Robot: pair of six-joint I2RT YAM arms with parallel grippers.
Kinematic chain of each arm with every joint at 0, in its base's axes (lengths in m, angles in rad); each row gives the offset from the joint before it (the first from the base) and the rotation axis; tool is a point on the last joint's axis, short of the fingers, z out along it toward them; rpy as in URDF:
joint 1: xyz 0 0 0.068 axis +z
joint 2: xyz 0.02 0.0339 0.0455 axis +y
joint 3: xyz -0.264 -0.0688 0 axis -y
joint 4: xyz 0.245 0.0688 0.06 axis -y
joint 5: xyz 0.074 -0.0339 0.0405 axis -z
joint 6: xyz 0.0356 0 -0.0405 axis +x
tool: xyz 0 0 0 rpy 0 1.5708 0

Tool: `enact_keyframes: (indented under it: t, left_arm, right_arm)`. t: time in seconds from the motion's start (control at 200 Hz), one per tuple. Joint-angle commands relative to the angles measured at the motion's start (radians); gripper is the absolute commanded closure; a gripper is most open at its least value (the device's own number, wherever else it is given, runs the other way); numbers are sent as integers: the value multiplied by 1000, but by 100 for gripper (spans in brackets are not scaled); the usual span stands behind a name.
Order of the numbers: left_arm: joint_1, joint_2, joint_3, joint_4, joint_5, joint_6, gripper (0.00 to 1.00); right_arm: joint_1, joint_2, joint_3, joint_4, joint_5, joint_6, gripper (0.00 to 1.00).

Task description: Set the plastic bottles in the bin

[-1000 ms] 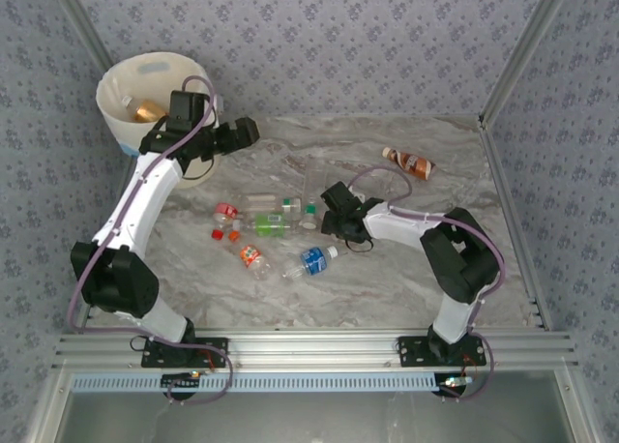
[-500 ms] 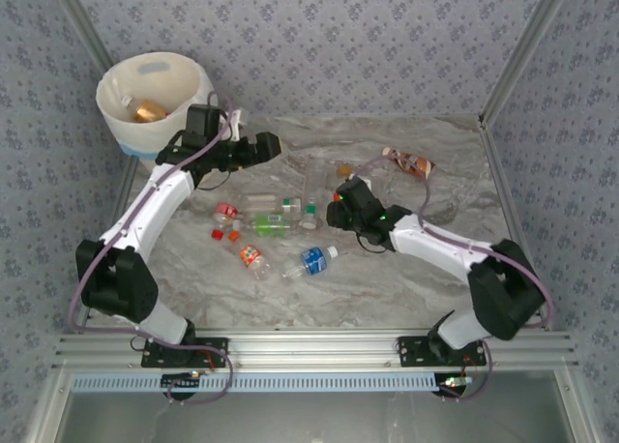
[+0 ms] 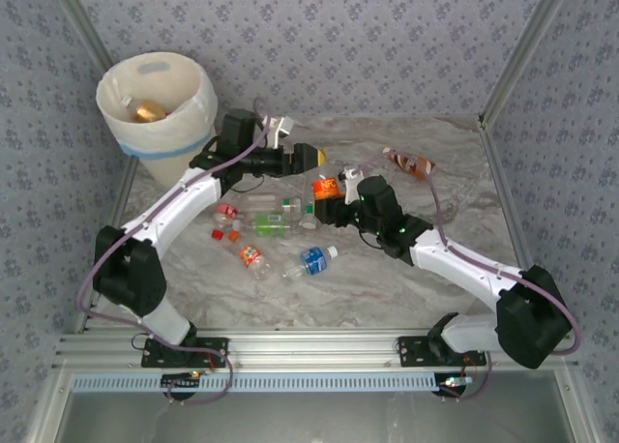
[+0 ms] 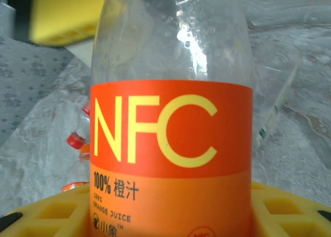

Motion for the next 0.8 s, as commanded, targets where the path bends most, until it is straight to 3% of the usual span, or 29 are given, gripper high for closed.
enact_keyframes:
  t: [0.0,0.135,0.245,0.325,0.67,0.795]
  left_arm:
    - [-15,33,49,36,-44,-39,0]
    - [-15,57,44,121,-49,-115,6]
    - [-15,62,20,210,-44,-185,32]
    - [-16,61,5,247,-29,-211,44]
    - [-13,49,13,204,-42,-173,66]
    - [-8,48,45,143,-64,-140,76]
  right_arm:
    - [18,1,21,91,-46,-51,53]
    - [29,11,25,132,-57,-56,53]
    - [34,18,32,131,-46,-51,52]
    - [34,19,32,133,-38,-39,51]
    - [-6,11,97,6,-119,-99,31]
    - [-52,1,124,-76,-166,-142,20]
